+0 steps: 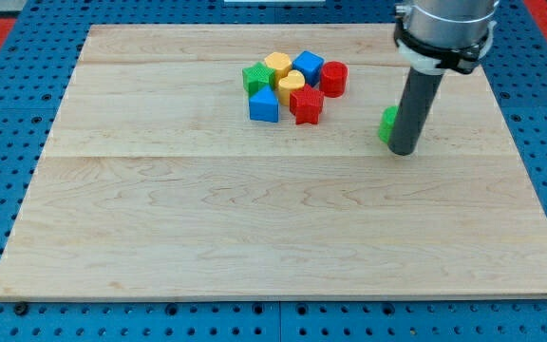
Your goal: Slide the green circle towards the group of blocks
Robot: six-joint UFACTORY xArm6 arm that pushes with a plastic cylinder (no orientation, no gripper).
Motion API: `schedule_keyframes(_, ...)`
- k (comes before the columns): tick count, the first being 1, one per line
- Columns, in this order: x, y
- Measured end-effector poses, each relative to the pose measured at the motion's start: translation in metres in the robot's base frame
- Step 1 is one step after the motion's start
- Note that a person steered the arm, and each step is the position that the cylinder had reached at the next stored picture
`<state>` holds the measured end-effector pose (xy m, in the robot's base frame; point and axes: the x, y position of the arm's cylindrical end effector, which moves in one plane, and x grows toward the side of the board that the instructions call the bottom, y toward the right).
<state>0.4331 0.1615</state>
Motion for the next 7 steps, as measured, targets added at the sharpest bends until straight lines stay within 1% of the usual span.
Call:
schedule_keyframes(1, -0.007, 0.027)
schedule_keyframes(2, -0.014, 0.029)
schedule_keyframes(4, -0.014, -0.015)
schedule_keyframes(7, -0.03, -0.016)
